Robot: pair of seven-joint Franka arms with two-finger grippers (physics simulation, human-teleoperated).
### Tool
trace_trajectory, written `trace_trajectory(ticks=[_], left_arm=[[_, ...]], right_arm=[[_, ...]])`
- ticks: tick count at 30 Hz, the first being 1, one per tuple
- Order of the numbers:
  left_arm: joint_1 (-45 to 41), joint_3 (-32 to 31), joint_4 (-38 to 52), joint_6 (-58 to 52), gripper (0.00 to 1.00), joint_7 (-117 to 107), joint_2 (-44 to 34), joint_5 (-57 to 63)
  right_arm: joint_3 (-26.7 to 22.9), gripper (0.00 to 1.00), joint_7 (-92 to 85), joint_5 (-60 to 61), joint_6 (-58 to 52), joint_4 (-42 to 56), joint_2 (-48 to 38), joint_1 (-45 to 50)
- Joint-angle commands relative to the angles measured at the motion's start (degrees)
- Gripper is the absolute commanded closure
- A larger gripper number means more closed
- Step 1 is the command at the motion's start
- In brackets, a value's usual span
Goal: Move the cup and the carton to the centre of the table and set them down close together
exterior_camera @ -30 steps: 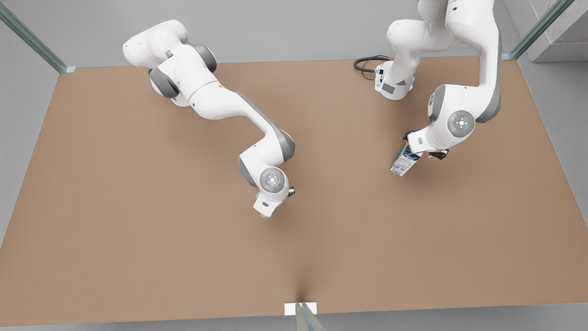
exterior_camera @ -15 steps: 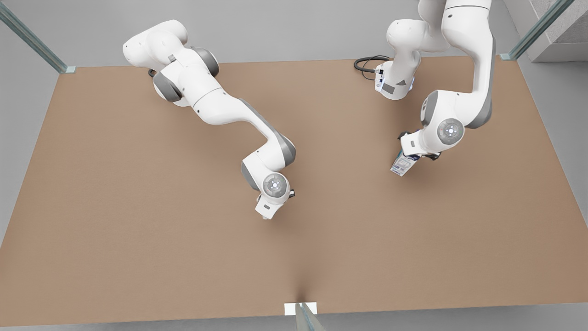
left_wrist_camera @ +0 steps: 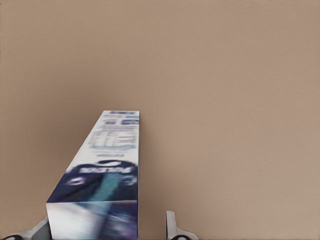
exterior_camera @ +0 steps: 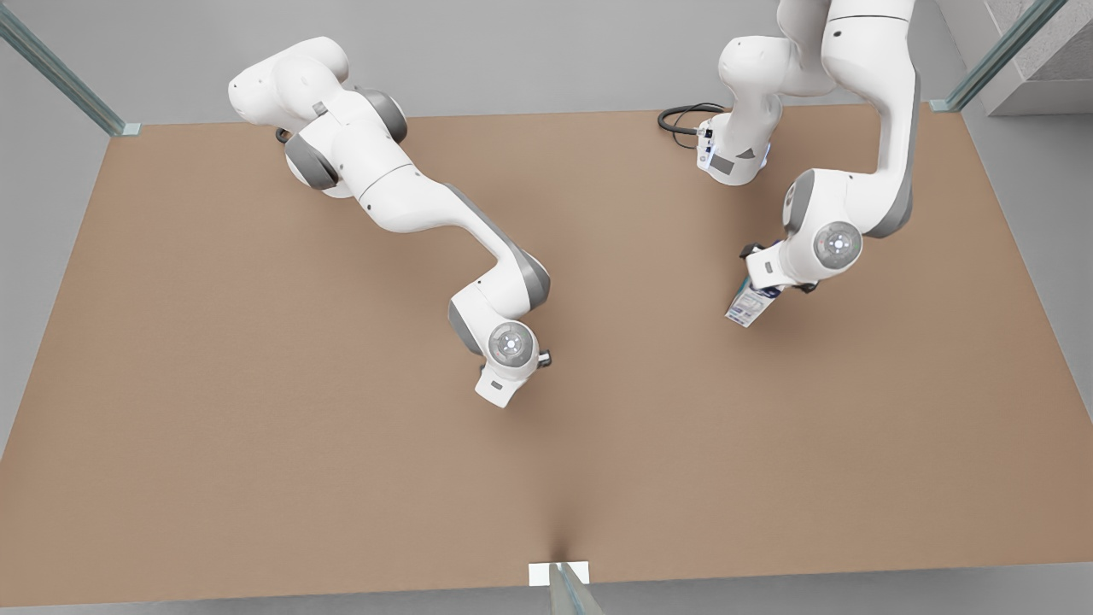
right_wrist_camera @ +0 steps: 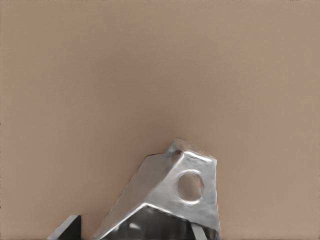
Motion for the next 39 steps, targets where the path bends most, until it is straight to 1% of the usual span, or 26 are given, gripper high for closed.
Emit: trace_trajectory(ticks=[1, 8, 12, 15, 17, 18, 19, 20, 21, 22, 23, 24, 25, 26, 27, 28, 29, 30, 31, 32, 34, 38, 39], left_arm=[[-0.61, 0.01, -0.45, 0.56, 0.00, 0.00, 0.00, 0.02], [-0.61, 0.01, -1.95, 1.09, 0.00, 0.09, 0.17, 0.02], [-0.61, 0.01, -3.09, 1.18, 0.00, 0.00, 0.35, 0.02], [-0.61, 0.01, -3.53, 1.18, 0.00, 0.09, 0.35, 0.02], [-0.61, 0.01, -3.62, 1.09, 0.00, 0.09, 0.44, 0.02], [-0.61, 0.01, -3.62, 1.18, 0.00, 0.09, 0.70, 0.02], [-0.61, 0.01, -3.62, 1.18, 0.00, 0.09, 0.88, 0.02], [-0.52, 0.01, -3.62, 1.18, 0.00, 0.09, 0.96, 0.02], [-0.52, 0.01, -3.62, 1.18, 0.00, 0.09, 0.96, 0.02], [-0.52, 0.02, -3.97, 1.18, 0.00, 0.09, 1.05, 0.02], [-0.52, 0.10, -3.97, 1.18, 0.00, 0.09, 1.05, 0.02], [-0.52, 0.10, -3.97, 1.18, 0.00, 0.09, 0.96, 0.02], [-0.52, 0.10, -3.89, 1.09, 0.00, 0.09, 0.96, 0.02], [-0.61, 0.10, -3.88, 1.09, 0.00, 0.09, 0.96, 0.02], [-0.52, 0.10, -3.88, 1.09, 0.04, 0.00, 0.96, 0.02], [-0.52, 0.10, -3.88, 1.09, 0.24, -0.61, 0.96, 0.11], [-0.61, 0.10, -3.88, 1.00, 0.33, -1.05, 0.96, 0.11], [-0.52, 0.10, -3.80, 0.91, 0.37, -1.05, 0.88, 0.20], [-0.61, 0.02, -3.62, 0.91, 0.38, -1.05, 0.79, 0.20], [-0.52, 0.02, -3.53, 0.91, 0.38, -1.05, 0.61, 0.20], [-0.61, 0.01, -3.18, 0.91, 0.38, -2.11, 0.35, 0.20], [-0.52, 0.01, -2.21, 1.18, 0.49, -2.37, 0.96, 0.20], [-0.43, 0.01, -1.95, 1.27, 0.50, -2.37, 1.32, 0.20]], right_arm=[[0.00, 0.00, 0.00, 0.00, 0.00, -0.09, -0.01, 0.00], [0.09, 0.00, -0.18, 0.09, -0.18, 0.09, -0.18, -0.09], [0.61, 0.00, -0.18, 0.44, -2.37, 0.35, -0.89, -0.26], [0.70, 0.00, -0.18, 0.88, -6.24, 0.35, -2.64, -0.44], [0.53, 0.00, -0.79, 0.97, -7.91, 0.26, -5.89, -1.23], [0.09, 0.00, -1.14, 1.58, -11.42, 0.26, -8.87, -3.24], [-0.35, 0.00, -1.06, 2.99, -14.23, -0.52, -13.18, -7.63], [-0.44, 0.00, -1.14, 2.38, -14.42, -8.31, -20.54, -12.90], [-0.44, 0.00, -1.23, -0.78, -14.24, -16.17, -30.75, -19.68], [0.18, 0.00, -4.12, -4.49, -16.43, -23.26, -42.51, -27.48], [4.46, 0.00, -5.19, -3.34, -16.87, -32.67, -53.77, -35.22], [5.27, 0.00, -5.80, -4.21, -16.52, -34.80, -54.24, -37.35], [5.27, 0.00, -9.05, -4.04, -11.61, -36.55, -53.79, -41.04], [5.36, 0.00, -8.70, -2.82, -13.70, -38.23, -54.41, -41.31], [6.06, 0.00, -12.37, -3.16, -16.53, -38.06, -54.24, -41.48], [6.15, 0.00, -24.96, -4.92, -14.94, -37.71, -54.32, -41.49], [6.59, 0.00, -18.13, -5.18, -15.73, -36.56, -54.15, -40.61], [6.94, 0.00, -16.17, -5.10, -16.26, -35.42, -54.06, -40.52], [7.21, 0.00, -15.91, -4.92, -16.35, -31.91, -51.69, -40.34], [7.30, 0.00, -16.00, -5.71, -16.35, -30.85, -51.25, -39.29], [7.30, 0.00, -15.56, -7.82, -16.70, -31.02, -51.33, -39.20], [7.21, 0.00, -15.56, -7.56, -17.40, -30.76, -51.25, -39.55], [7.21, 0.00, -15.56, -7.38, -17.40, -30.76, -51.25, -39.37]])
